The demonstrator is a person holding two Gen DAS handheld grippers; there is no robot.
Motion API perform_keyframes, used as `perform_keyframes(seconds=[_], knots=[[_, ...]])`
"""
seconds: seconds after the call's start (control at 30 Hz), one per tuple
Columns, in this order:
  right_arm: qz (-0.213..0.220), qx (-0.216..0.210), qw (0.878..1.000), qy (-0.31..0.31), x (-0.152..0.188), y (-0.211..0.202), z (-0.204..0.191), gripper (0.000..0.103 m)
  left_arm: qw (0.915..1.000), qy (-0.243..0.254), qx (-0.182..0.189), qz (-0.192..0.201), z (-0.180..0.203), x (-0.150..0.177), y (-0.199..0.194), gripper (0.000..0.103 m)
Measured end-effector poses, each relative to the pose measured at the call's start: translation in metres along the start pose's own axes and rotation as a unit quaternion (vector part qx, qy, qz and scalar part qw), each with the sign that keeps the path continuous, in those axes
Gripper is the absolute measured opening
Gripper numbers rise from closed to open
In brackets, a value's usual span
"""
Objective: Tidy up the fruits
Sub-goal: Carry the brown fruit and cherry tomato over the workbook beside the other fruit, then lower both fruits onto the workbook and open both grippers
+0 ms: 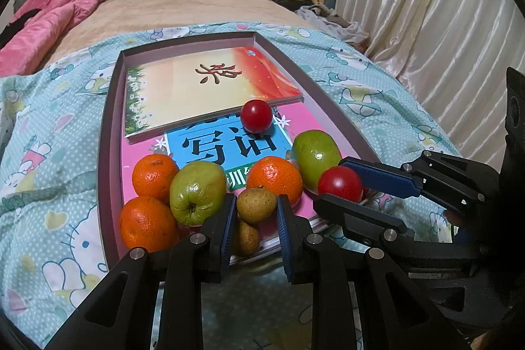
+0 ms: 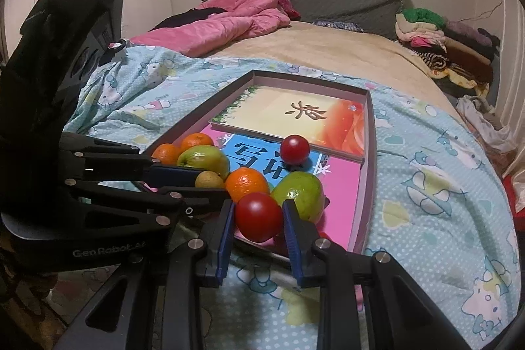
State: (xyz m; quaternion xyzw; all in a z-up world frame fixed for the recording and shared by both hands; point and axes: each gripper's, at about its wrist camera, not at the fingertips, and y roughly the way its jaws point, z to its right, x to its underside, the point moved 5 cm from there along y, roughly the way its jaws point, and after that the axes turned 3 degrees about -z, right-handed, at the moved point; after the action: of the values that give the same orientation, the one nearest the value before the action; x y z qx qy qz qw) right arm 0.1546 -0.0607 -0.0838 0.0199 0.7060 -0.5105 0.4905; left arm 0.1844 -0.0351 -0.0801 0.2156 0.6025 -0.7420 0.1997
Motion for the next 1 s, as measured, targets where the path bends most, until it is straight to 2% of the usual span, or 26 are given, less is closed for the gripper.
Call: perform_keyframes(seconds=[0.27, 0.83, 1.0], knots=[[0.001, -0.005, 1.0, 0.0, -0.0008, -0.0003, 0.0003, 0.03, 1.0, -0.001, 0.001, 0.0, 0.0001, 0.0001, 0.0, 0.024], [0.003, 0.02, 1.0, -0.009, 0.0005, -0.0008, 0.001, 0.031, 1.0, 0.001, 0.0, 0.0, -0.0001, -0.0002, 0.0, 0.025], [-0.001, 0.029, 1.0, -0.008, 0.0026, 0.0011, 0.0039, 0.039, 1.0, -0.002, 0.003, 0.0, -0.0002, -0.0002, 0.0007, 0.025]])
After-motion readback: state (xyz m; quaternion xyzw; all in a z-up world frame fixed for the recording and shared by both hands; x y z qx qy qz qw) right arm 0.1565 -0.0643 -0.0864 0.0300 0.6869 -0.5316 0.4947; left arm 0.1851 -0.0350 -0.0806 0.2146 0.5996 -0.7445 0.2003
